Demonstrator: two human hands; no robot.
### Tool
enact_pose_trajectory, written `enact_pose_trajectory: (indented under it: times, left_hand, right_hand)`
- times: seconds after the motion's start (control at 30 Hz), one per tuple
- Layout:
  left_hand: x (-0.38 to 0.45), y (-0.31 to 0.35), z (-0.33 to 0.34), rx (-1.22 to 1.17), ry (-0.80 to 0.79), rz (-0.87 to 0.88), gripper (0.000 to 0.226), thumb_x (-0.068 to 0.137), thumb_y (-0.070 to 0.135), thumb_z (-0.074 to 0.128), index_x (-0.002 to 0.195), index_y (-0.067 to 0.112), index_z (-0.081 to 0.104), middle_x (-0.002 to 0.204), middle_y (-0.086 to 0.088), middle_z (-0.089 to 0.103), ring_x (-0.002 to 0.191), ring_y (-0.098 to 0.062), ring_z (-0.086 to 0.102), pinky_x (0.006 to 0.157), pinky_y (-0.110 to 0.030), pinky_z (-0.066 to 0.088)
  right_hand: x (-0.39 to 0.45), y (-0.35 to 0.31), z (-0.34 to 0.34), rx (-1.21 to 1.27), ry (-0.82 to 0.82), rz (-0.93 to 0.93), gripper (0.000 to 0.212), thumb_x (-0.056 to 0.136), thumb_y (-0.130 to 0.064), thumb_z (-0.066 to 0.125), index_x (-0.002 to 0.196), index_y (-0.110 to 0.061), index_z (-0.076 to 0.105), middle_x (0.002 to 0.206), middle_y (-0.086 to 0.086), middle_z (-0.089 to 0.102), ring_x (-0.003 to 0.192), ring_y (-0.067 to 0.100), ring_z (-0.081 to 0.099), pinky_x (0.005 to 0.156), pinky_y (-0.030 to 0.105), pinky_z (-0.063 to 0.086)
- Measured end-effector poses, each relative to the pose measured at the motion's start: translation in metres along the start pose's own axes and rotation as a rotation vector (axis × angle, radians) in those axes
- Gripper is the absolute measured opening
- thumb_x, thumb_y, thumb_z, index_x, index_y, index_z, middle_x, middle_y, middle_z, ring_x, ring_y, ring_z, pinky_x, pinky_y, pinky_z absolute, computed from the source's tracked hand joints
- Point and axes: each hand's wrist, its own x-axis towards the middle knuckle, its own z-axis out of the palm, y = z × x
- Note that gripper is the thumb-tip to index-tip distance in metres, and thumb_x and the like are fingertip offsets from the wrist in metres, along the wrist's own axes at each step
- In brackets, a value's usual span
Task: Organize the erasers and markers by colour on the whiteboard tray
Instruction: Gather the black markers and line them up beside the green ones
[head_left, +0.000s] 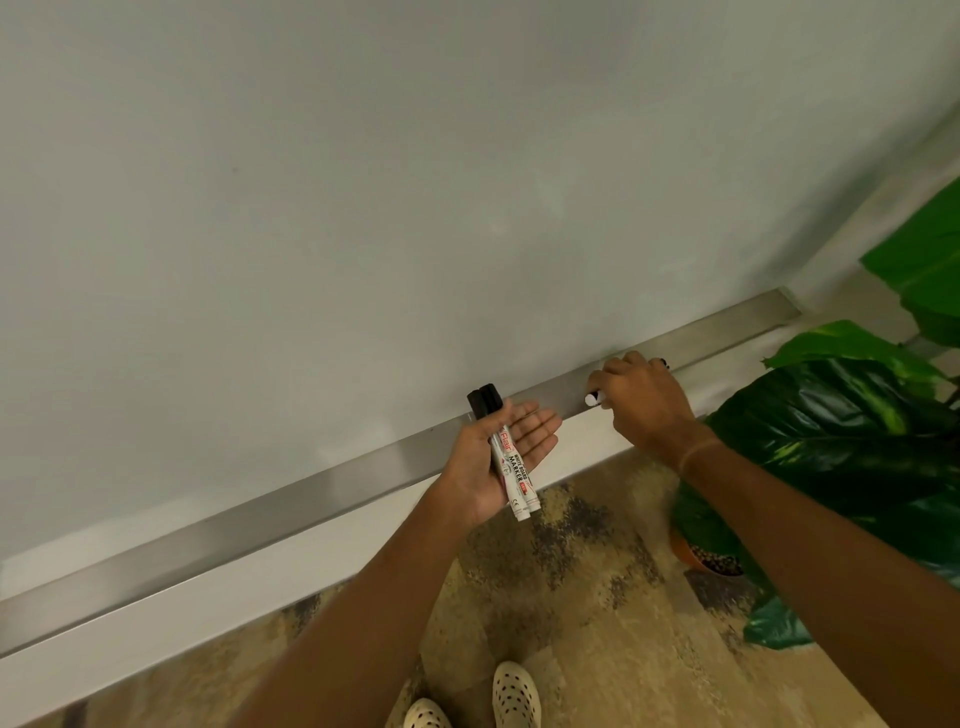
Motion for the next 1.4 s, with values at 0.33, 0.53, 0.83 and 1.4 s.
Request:
enact_pose_trajectory:
  times: [0.33,0.53,0.83,1.4]
  left_hand:
    - [-0.009,-0.003,-0.008,-0.022,0.029,0.001,0.041,0.098,0.023,0.048,0.126,-0.006,0.056,0.122,-0.023,0.066,0.116,-0.034,0.063,0.103,-0.041,0.046]
    - [-0.018,-0.002,-0.013,-0.055,0.034,0.027,0.040,0.097,0.023,0.049,0.124,-0.005,0.058,0.121,-0.023,0.066,0.117,-0.034,0.062,0.103,-0.041,0.047]
    - [-0.035,0.004,-0.025,-0.107,0.003,0.134,0.042,0.086,0.026,0.057,0.117,-0.002,0.064,0.121,-0.019,0.067,0.116,-0.029,0.063,0.104,-0.038,0.045]
    - [-0.113,0.012,-0.091,-0.269,0.088,0.400,0.039,0.090,0.014,0.051,0.126,-0.001,0.056,0.129,-0.019,0.062,0.116,-0.031,0.063,0.094,-0.049,0.050]
  right_hand:
    - [-0.018,-0.043,-0.047,0.899,0.530,0.217,0.028,0.082,-0.018,0.073,0.105,-0.016,0.057,0.088,-0.005,0.064,0.075,0.005,0.063,0.070,0.010,0.050]
    - [-0.026,-0.067,-0.043,1.341,0.513,0.501,0.023,0.078,-0.026,0.077,0.084,-0.016,0.057,0.076,0.011,0.061,0.065,0.016,0.060,0.058,0.025,0.054]
    - [-0.055,-0.112,-0.018,1.612,0.108,0.485,0.017,0.077,-0.005,0.075,0.074,-0.003,0.058,0.077,0.012,0.069,0.074,0.029,0.070,0.068,0.037,0.059]
    - [-0.047,-0.214,-0.029,1.237,-0.165,-0.076,0.014,0.084,-0.024,0.071,0.098,-0.024,0.074,0.083,-0.014,0.072,0.074,0.001,0.065,0.065,0.012,0.051]
